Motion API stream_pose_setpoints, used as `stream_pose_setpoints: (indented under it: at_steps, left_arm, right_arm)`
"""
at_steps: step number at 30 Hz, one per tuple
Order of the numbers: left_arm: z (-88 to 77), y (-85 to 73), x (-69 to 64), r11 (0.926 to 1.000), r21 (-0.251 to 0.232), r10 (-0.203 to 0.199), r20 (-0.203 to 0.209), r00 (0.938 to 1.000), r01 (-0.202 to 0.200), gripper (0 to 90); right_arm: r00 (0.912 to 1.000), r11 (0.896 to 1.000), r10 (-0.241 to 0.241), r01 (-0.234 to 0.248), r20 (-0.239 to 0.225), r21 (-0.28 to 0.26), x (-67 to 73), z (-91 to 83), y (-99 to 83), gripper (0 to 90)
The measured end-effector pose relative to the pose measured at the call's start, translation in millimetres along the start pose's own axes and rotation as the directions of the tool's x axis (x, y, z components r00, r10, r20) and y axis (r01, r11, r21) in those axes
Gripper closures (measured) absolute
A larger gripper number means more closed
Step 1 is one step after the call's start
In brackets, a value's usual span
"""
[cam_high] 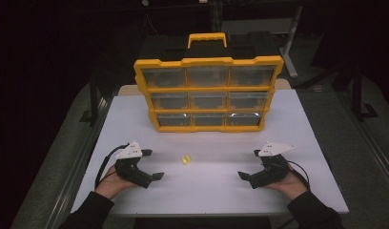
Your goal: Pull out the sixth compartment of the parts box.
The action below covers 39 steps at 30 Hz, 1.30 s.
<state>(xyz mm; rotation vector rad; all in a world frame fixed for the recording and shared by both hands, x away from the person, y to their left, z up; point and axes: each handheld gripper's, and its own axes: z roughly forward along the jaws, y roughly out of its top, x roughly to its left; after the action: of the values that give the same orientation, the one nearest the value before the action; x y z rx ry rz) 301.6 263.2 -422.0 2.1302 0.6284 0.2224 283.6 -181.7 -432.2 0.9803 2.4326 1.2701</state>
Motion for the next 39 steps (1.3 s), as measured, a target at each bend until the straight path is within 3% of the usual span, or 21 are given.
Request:
stream_pose_setpoints:
  at_steps: [12,22,39]
  left_arm:
    - [3.6,0.4,-2.3,0.9997,0.008,0.021,-0.012,0.9997,-0.021,0.0]
    - [8.9,5.4,-5.8,0.9993,-0.011,0.035,0.004,0.9994,-0.035,0.0]
    - [16.7,13.3,-7.9,0.9996,-0.021,0.021,0.018,0.9996,-0.021,0.0]
  right_arm:
    - [0.9996,1.000,0.014,-0.014,-0.026,0.010,-1.3,2.4,0.5,0.0]
    - [0.9995,1.000,0.011,-0.011,-0.031,0.000,-1.3,2.9,1.4,0.0]
    - [0.9997,1.000,0.010,-0.010,-0.024,0.009,-0.8,3.7,2.2,0.0]
